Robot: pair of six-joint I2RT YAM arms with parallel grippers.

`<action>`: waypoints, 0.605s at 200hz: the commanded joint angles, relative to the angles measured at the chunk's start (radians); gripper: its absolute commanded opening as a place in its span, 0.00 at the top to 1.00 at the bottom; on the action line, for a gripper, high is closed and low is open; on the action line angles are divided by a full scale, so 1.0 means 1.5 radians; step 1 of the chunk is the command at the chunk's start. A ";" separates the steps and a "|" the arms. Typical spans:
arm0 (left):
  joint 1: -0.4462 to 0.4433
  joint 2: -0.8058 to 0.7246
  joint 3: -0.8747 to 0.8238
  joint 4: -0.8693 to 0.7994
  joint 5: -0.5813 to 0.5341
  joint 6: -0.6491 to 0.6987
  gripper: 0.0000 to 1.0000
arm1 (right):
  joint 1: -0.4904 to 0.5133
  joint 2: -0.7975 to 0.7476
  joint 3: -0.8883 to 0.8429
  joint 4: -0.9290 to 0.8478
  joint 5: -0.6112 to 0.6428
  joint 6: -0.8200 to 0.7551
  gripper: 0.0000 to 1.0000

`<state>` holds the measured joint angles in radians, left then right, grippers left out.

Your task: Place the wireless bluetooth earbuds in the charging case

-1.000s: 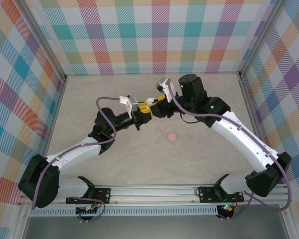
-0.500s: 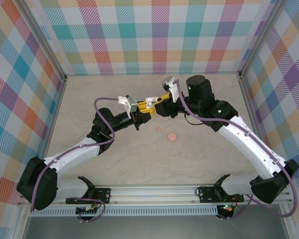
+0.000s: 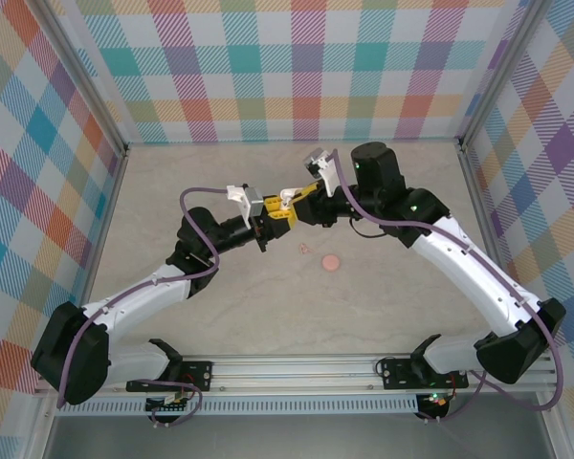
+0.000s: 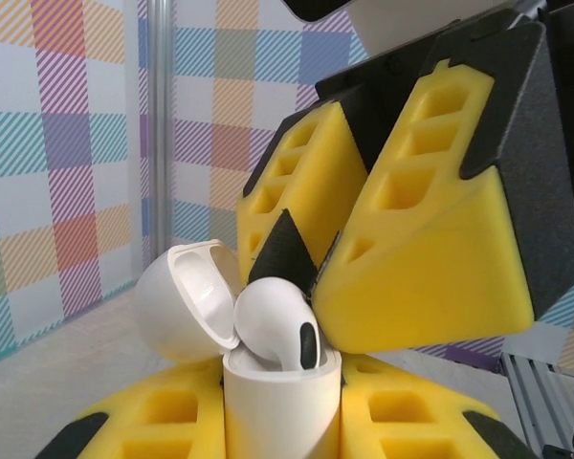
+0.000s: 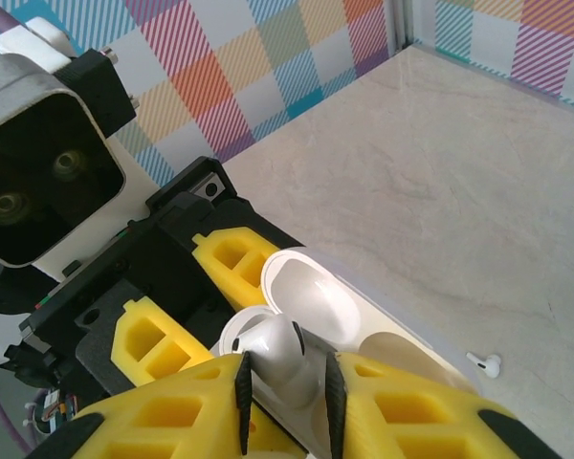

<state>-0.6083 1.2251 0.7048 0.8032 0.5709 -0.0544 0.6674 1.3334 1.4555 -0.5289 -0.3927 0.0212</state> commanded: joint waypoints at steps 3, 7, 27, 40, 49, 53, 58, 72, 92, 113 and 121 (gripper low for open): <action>-0.007 -0.018 0.021 0.020 0.022 0.016 0.97 | -0.003 0.012 0.025 -0.016 -0.021 -0.004 0.71; -0.006 -0.019 0.021 0.019 0.022 0.016 0.97 | -0.003 0.013 0.026 -0.017 -0.024 -0.005 0.71; -0.007 -0.018 0.021 0.015 0.020 0.019 0.97 | -0.004 0.014 0.027 -0.017 -0.036 -0.004 0.69; -0.007 -0.018 0.021 0.014 0.020 0.020 0.97 | -0.003 0.012 0.027 -0.015 -0.043 -0.002 0.69; -0.007 -0.019 0.020 0.014 0.022 0.022 0.97 | -0.003 0.009 0.027 -0.012 -0.046 0.000 0.68; -0.007 -0.019 0.020 0.014 0.022 0.024 0.97 | -0.003 0.007 0.026 -0.010 -0.046 0.001 0.67; -0.007 -0.020 0.019 0.014 0.021 0.025 0.97 | -0.003 0.005 0.025 -0.007 -0.044 0.003 0.66; -0.007 -0.020 0.016 0.015 0.019 0.030 0.97 | -0.003 -0.003 0.020 0.000 -0.041 0.006 0.63; -0.007 -0.017 0.007 0.027 0.016 0.041 0.97 | -0.003 -0.022 0.008 0.013 -0.016 0.015 0.60; -0.007 -0.010 0.003 0.039 0.014 0.047 0.97 | -0.006 -0.053 -0.015 0.036 0.031 0.033 0.58; -0.006 -0.006 0.004 0.044 0.017 0.048 0.97 | -0.010 -0.066 -0.024 0.044 0.047 0.041 0.58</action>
<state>-0.6083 1.2251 0.7048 0.7952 0.5797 -0.0166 0.6670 1.3136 1.4502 -0.5228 -0.3965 0.0444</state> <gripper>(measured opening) 0.227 0.420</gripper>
